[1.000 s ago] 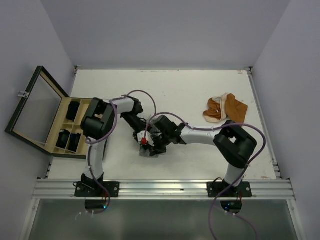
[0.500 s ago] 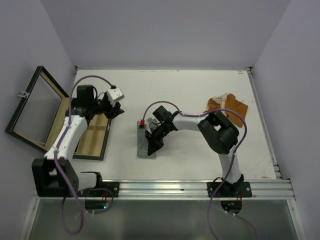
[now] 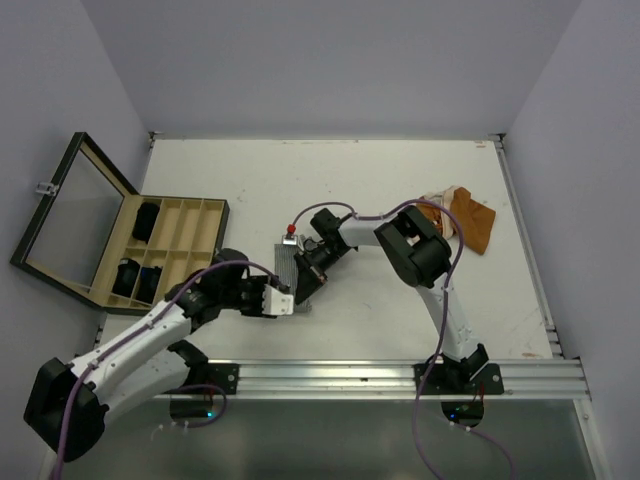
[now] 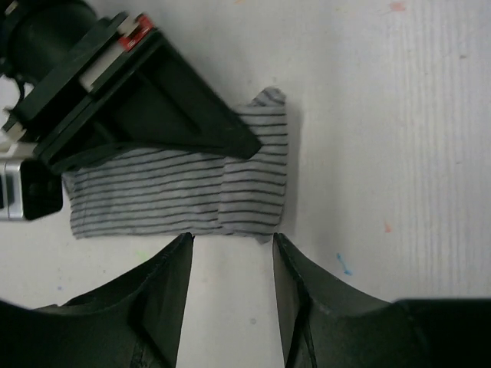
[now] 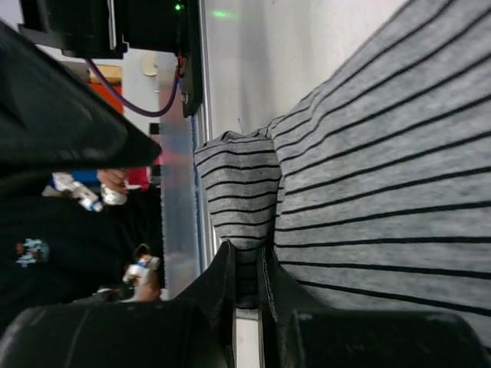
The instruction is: Roll the underwear
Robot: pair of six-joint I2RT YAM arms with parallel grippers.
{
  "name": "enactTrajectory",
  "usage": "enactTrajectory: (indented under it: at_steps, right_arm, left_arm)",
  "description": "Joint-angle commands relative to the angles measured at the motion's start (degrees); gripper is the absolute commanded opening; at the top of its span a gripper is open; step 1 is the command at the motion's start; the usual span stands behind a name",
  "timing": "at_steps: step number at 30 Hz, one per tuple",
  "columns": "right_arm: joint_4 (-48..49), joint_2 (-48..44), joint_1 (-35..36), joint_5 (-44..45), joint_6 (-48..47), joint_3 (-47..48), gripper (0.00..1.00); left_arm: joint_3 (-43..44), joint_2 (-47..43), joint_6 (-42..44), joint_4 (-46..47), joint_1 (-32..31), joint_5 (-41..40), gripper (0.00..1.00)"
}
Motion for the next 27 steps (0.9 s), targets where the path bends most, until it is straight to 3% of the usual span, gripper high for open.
enactTrajectory:
  at_steps: [1, 3, 8, 17, 20, 22, 24, 25, 27]
  right_arm:
    - [-5.1, 7.0, -0.7, 12.5, -1.2, 1.3, 0.00]
    - [-5.4, 7.3, -0.8, 12.7, -0.5, 1.7, 0.00]
    - [-5.6, 8.3, -0.9, 12.2, 1.2, 2.8, 0.00]
    - [-6.3, 9.3, -0.9, 13.0, 2.1, 4.0, 0.00]
    - [-6.2, 9.4, -0.9, 13.6, 2.8, 3.9, 0.00]
    - [-5.9, 9.4, -0.9, 13.9, 3.5, 4.0, 0.00]
    - [-5.0, 9.1, -1.3, 14.2, 5.1, 3.7, 0.08]
    - [-4.5, 8.0, -1.5, 14.7, 5.6, 3.6, 0.18]
    - [-3.0, 5.7, -2.6, 17.1, 5.8, 2.9, 0.23]
  left_arm:
    - [-1.0, 2.0, -3.4, 7.0, -9.0, -9.3, 0.50]
    - [-1.4, 4.1, -5.1, 9.9, -13.6, -10.9, 0.50]
    - [-2.2, 6.4, -4.4, 11.5, -16.3, -13.3, 0.50]
    - [-1.2, 15.9, -7.2, 16.0, -16.8, -20.1, 0.47]
    - [-1.9, 16.6, -7.1, 16.0, -17.0, -20.3, 0.39]
    - [-1.8, 17.2, -7.2, 15.0, -17.3, -19.2, 0.23]
    - [-1.6, 18.6, -7.5, 12.4, -17.5, -17.8, 0.06]
    - [-0.7, 19.2, -7.7, 11.0, -17.6, -16.7, 0.00]
    - [0.2, 21.4, -8.1, 6.2, -17.6, -13.3, 0.00]
